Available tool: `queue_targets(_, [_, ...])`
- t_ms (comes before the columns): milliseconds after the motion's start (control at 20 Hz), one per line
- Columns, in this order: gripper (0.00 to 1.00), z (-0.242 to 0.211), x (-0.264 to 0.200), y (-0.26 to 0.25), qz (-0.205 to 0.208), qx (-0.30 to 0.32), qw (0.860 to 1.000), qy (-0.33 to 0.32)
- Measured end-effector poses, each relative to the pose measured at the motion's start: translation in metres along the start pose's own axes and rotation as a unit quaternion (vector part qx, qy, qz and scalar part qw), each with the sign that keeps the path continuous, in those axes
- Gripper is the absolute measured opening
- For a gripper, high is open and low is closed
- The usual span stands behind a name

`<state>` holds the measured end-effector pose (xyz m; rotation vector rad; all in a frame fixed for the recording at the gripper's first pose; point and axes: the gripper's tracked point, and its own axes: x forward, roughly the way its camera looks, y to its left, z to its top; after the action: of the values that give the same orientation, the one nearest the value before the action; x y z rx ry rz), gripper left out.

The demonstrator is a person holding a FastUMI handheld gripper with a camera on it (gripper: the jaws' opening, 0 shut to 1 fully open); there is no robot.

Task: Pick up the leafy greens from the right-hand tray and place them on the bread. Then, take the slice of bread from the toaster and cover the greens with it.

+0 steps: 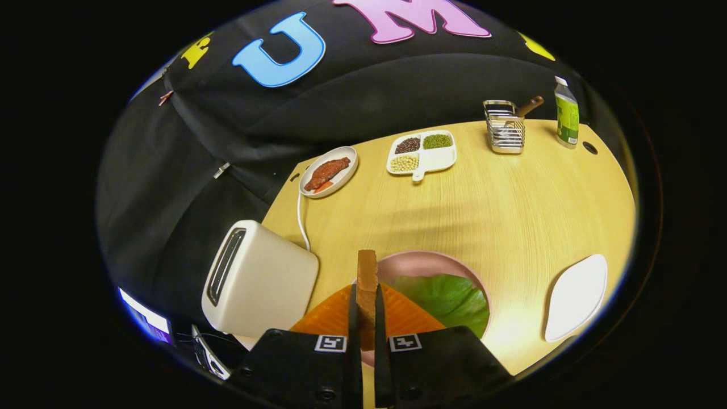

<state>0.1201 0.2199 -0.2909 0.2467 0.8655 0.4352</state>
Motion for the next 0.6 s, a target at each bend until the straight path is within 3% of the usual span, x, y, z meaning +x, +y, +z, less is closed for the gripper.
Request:
queue_targets(350, [0.14,-0.007,-0.004,-0.039,-0.042,0.016,0.999,0.006])
queue_targets(450, [0.2,-0.011,-0.006,-0.05,-0.059,0.017,0.998,0.006])
queue_targets(600, [0.36,-0.019,-0.011,-0.065,-0.081,0.012,0.997,0.009])
